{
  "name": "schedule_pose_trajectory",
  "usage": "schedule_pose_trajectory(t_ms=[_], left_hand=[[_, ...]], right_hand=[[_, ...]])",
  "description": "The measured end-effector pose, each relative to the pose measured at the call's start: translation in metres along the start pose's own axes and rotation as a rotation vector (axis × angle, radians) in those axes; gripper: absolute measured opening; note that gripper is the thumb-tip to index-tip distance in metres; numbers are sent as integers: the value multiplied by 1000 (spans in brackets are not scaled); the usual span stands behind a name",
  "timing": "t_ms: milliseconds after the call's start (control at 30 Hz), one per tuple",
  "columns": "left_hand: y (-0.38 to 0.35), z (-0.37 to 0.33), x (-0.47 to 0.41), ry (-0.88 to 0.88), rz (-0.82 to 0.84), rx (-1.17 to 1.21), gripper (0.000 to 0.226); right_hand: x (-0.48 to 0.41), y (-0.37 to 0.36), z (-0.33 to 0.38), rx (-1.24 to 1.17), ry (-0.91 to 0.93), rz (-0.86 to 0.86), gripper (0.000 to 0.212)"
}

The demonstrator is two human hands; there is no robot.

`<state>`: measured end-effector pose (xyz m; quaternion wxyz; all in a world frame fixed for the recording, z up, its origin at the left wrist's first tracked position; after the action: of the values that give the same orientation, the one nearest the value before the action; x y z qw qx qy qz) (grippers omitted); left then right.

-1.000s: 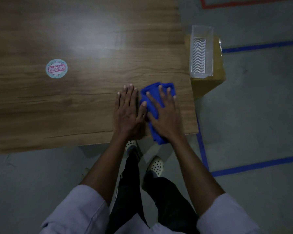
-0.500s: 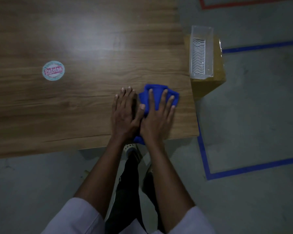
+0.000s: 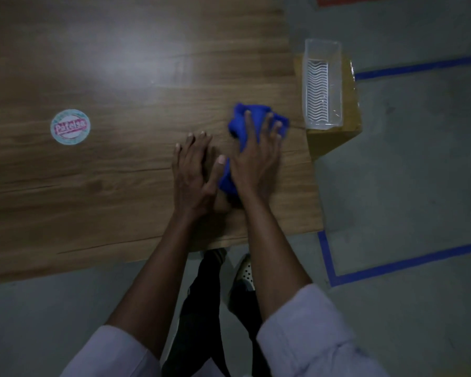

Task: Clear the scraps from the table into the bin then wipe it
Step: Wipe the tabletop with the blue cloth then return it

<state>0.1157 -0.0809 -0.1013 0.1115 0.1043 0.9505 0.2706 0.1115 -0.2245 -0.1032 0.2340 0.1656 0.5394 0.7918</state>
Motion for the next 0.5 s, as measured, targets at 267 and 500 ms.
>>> schedule_pose_trajectory(t_ms=[267, 500], left_hand=[[14, -4, -7, 43, -46, 56, 51], [-8, 0, -27, -16, 42, -41, 56]], right_hand=[[86, 40, -53, -56, -352, -130, 58], [4, -3, -13, 96, -174, -78, 65]])
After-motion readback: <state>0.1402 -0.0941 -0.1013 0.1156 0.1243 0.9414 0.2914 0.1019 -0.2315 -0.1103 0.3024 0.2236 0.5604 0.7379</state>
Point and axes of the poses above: each hand's wrist, its own x-axis away from the middle knuckle, its own y-axis out of the back of the hand, z = x × y, the point moved 5 cm from there along -x, towards the middle knuckle, and after that the axes turned 8 degrees about x, right-handed, at the moved point
